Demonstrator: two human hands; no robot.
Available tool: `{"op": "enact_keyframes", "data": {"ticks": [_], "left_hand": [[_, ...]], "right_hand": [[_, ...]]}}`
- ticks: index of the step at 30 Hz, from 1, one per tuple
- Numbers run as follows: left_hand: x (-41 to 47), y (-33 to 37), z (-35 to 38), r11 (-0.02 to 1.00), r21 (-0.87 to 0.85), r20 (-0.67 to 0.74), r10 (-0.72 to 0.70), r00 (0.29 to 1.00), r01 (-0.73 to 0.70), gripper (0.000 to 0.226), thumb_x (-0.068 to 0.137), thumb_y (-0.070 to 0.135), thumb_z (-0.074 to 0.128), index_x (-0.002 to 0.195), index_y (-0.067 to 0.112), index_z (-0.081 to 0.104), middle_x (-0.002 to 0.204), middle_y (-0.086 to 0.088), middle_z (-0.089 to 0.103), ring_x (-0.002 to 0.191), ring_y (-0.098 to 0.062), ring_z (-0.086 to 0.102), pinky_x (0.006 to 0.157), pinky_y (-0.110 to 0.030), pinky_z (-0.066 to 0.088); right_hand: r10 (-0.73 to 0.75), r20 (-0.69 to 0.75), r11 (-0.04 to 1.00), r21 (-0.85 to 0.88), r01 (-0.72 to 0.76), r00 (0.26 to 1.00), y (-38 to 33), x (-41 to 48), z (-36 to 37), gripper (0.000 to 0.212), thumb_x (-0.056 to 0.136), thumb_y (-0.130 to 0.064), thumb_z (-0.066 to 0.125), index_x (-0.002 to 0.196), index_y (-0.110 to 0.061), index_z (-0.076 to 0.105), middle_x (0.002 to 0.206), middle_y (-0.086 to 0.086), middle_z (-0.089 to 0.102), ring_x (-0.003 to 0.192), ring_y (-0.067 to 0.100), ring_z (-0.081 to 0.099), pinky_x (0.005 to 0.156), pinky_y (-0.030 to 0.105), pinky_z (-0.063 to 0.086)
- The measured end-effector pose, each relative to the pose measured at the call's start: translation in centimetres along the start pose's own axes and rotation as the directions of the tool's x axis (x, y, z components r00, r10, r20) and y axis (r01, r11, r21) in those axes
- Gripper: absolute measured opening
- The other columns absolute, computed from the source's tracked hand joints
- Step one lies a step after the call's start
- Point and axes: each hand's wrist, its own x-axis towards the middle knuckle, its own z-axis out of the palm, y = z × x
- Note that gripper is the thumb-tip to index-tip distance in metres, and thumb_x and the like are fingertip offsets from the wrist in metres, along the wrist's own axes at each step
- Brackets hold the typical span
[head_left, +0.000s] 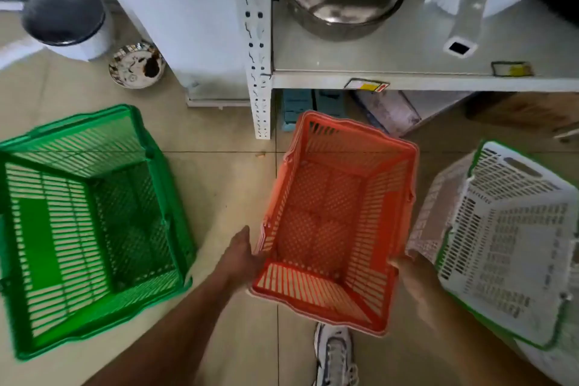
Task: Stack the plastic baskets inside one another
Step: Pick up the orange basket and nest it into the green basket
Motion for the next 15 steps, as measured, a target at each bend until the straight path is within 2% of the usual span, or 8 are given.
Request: {"op": "enact_keyframes", "data": {"ticks": [2, 3, 5, 7, 10, 11, 13, 15], "left_hand": [[1.9, -0.6, 0.7, 0.977, -0.208, 0.052, -0.041, 0.998, 0.051, 0.085, 0.096, 0.032, 0.059, 0.163, 0.016, 0.009, 0.166, -0.011, 0.028, 0.116, -0.024, 0.066, 0.093, -0.038, 0.056], [2.7, -1.0, 1.1, 0.949, -0.307, 0.087, -0.049, 0.995, 0.074, 0.082, 0.096, 0.028, 0.059, 0.162, 0.016, 0.011, 0.163, -0.013, 0.036, 0.1, -0.021, 0.072, 0.082, -0.037, 0.061], [3.3, -1.2, 1.5, 0.893, -0.445, 0.117, -0.017, 0.993, 0.068, 0.066, 0.096, 0.021, 0.058, 0.155, 0.014, 0.03, 0.143, -0.017, 0.059, 0.09, -0.029, 0.076, 0.078, -0.044, 0.063], [2.7, -1.2, 1.9, 0.847, -0.53, 0.059, -0.009, 0.998, 0.039, 0.041, 0.095, 0.024, 0.058, 0.133, 0.014, 0.049, 0.114, -0.017, 0.074, 0.083, -0.036, 0.078, 0.072, -0.05, 0.064], [0.6, -1.8, 1.2, 0.902, -0.431, -0.135, -0.03, 0.99, -0.032, 0.042, 0.084, 0.055, 0.053, 0.112, 0.024, 0.053, 0.108, -0.008, 0.07, 0.081, -0.03, 0.076, 0.07, -0.05, 0.062], [-0.5, -2.4, 0.9, 0.929, -0.367, -0.192, -0.02, 0.981, -0.053, 0.039, 0.083, 0.061, 0.049, 0.104, 0.028, 0.053, 0.103, -0.005, 0.07, 0.083, -0.026, 0.074, 0.073, -0.05, 0.061], [-4.1, -3.3, -0.2, 0.929, -0.359, -0.273, -0.009, 0.962, -0.093, 0.033, 0.09, 0.056, 0.05, 0.092, 0.023, 0.052, 0.089, -0.001, 0.069, 0.081, -0.025, 0.069, 0.073, -0.047, 0.057], [-7.7, -4.7, -1.9, 0.901, -0.413, -0.35, -0.018, 0.937, -0.137, 0.033, 0.092, 0.049, 0.057, 0.083, 0.017, 0.053, 0.077, -0.001, 0.066, 0.077, -0.025, 0.065, 0.072, -0.045, 0.051]], "right_hand": [[0.045, -0.051, 0.999, 0.033, -0.044, 0.998, 0.6, 1.3, 0.8, 0.027, 0.087, -0.011, 0.063, 0.114, -0.009, 0.065, 0.102, 0.011, 0.068, 0.079, 0.021, 0.062, 0.058, 0.023, 0.042], [0.055, -0.056, 0.997, 0.058, -0.052, 0.997, 0.8, 1.8, 1.2, 0.028, 0.087, -0.011, 0.063, 0.114, -0.009, 0.066, 0.102, 0.011, 0.07, 0.077, 0.019, 0.064, 0.058, 0.024, 0.043], [0.07, -0.069, 0.995, 0.079, -0.065, 0.995, 1.5, 2.1, 1.7, 0.024, 0.087, -0.013, 0.063, 0.11, -0.009, 0.067, 0.095, 0.009, 0.072, 0.076, 0.02, 0.066, 0.062, 0.029, 0.048], [0.05, -0.123, 0.996, 0.086, -0.039, 0.991, 1.4, 1.7, 1.8, 0.017, 0.086, -0.012, 0.063, 0.102, -0.007, 0.067, 0.088, 0.01, 0.072, 0.071, 0.022, 0.069, 0.063, 0.033, 0.053], [-0.052, -0.269, 0.994, 0.077, 0.075, 0.962, 0.2, -0.3, 0.7, 0.009, 0.083, -0.009, 0.065, 0.091, -0.01, 0.067, 0.078, 0.01, 0.071, 0.054, 0.007, 0.07, 0.045, 0.024, 0.055], [-0.073, -0.298, 0.994, 0.06, 0.095, 0.952, -0.3, -1.5, 0.3, 0.008, 0.081, -0.013, 0.067, 0.088, -0.01, 0.068, 0.076, 0.009, 0.072, 0.054, 0.009, 0.071, 0.046, 0.027, 0.058], [-0.091, -0.32, 0.996, -0.019, 0.09, 0.943, -1.3, -4.2, -0.5, 0.017, 0.078, -0.022, 0.071, 0.088, -0.008, 0.067, 0.076, 0.012, 0.073, 0.068, 0.029, 0.073, 0.064, 0.046, 0.061], [-0.131, -0.325, 0.989, -0.109, 0.1, 0.937, -2.7, -7.3, -1.0, 0.018, 0.078, -0.018, 0.073, 0.087, -0.005, 0.064, 0.075, 0.013, 0.07, 0.073, 0.031, 0.068, 0.074, 0.043, 0.056]]}}
